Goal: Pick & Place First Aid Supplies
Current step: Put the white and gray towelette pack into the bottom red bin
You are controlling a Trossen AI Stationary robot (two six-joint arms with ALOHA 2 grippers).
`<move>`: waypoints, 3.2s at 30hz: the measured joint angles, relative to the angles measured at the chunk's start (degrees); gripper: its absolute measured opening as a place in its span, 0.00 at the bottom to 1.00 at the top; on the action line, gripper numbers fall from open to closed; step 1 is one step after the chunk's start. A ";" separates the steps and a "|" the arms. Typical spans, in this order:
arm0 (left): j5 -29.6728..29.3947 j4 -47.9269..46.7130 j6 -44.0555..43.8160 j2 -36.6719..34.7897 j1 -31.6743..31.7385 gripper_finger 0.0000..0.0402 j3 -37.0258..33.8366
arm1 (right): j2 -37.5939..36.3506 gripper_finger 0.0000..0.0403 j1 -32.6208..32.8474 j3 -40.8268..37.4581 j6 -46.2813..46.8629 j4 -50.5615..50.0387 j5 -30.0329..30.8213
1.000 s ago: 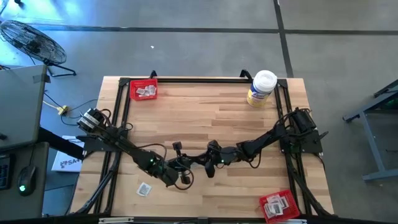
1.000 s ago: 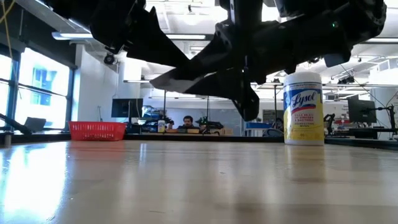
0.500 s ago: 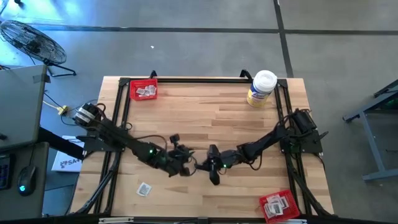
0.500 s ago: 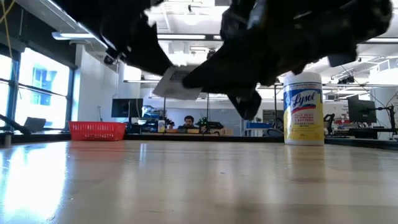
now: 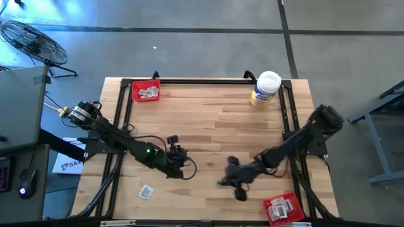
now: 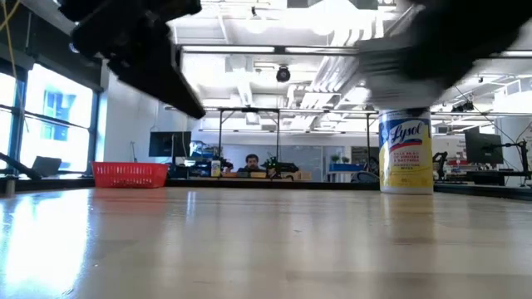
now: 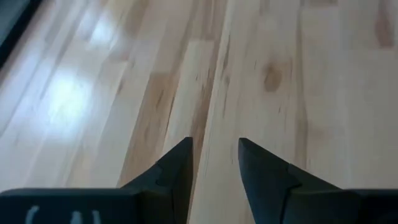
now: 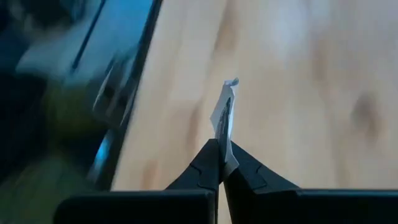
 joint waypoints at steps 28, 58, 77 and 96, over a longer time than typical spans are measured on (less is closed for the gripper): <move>2.99 -7.64 -9.34 0.00 0.13 0.31 -0.04 | -10.43 0.09 21.56 -0.02 49.01 -33.60 -32.62; 24.59 -14.51 -61.61 -1.96 -28.48 0.31 0.22 | -13.95 0.06 1.57 -0.02 -2.30 -11.88 9.32; 18.19 -11.54 -42.29 7.63 -19.59 0.31 0.15 | -4.07 0.06 -5.87 -0.04 -14.71 6.12 0.37; 11.68 -19.92 -15.36 -1.80 -7.76 0.31 1.80 | 25.70 0.11 -9.11 21.02 -27.99 14.46 1.51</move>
